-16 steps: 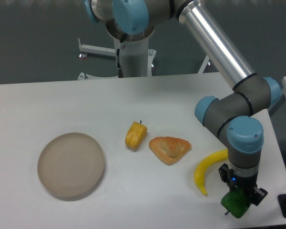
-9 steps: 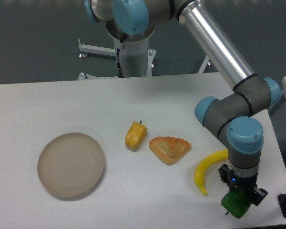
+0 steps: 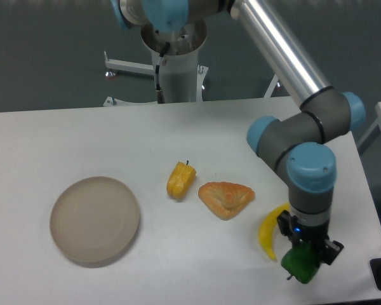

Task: Place the green pepper on the table
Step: 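Carry the held green pepper with the gripper across the table past the bread slice, then lower the green pepper onto the table and open the gripper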

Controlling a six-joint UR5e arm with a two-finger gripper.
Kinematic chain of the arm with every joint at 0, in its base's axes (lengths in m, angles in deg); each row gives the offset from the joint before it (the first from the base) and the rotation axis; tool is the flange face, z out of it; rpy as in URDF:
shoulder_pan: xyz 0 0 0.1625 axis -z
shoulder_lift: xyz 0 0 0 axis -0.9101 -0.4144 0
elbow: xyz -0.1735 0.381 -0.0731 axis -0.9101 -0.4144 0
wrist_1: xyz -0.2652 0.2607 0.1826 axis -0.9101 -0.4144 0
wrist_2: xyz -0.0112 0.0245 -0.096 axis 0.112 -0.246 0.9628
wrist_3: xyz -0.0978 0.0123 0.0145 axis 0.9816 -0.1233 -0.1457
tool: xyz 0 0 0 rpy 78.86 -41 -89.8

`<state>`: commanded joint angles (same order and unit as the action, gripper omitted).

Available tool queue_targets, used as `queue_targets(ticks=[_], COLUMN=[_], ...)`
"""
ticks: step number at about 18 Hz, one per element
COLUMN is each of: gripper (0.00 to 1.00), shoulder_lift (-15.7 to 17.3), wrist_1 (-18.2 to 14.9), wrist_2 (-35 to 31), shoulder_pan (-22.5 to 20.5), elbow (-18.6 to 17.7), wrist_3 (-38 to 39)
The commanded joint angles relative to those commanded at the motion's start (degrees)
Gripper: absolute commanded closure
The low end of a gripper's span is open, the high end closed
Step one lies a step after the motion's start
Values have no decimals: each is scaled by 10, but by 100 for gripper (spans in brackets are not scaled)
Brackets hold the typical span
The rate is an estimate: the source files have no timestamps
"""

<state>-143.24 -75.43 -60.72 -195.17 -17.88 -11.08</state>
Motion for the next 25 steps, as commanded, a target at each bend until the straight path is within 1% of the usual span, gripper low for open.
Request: queue_targets(ticks=[3, 5, 7, 8, 11, 12, 14, 15, 19, 22, 25], gripper=[60, 59, 59, 59, 59, 60, 61, 61, 61, 60, 60], shoulder_lift=[28, 40, 53, 55, 55, 55, 55, 55, 48, 46, 43], wrist_1=[-1, 0, 5, 6, 7, 6, 6, 7, 17, 34, 36], wrist_2=[6, 6, 8, 8, 19, 41, 110, 122, 123, 121, 120], shoulder_pan=[12, 34, 49, 56, 73, 73, 71, 71, 73, 74, 74], elbow=[-41, -67, -102, -110, -117, -120, -128, -135, -141, -155, -155], wrist_3=[61, 93, 134, 157, 182, 183, 199, 204, 205, 204, 206])
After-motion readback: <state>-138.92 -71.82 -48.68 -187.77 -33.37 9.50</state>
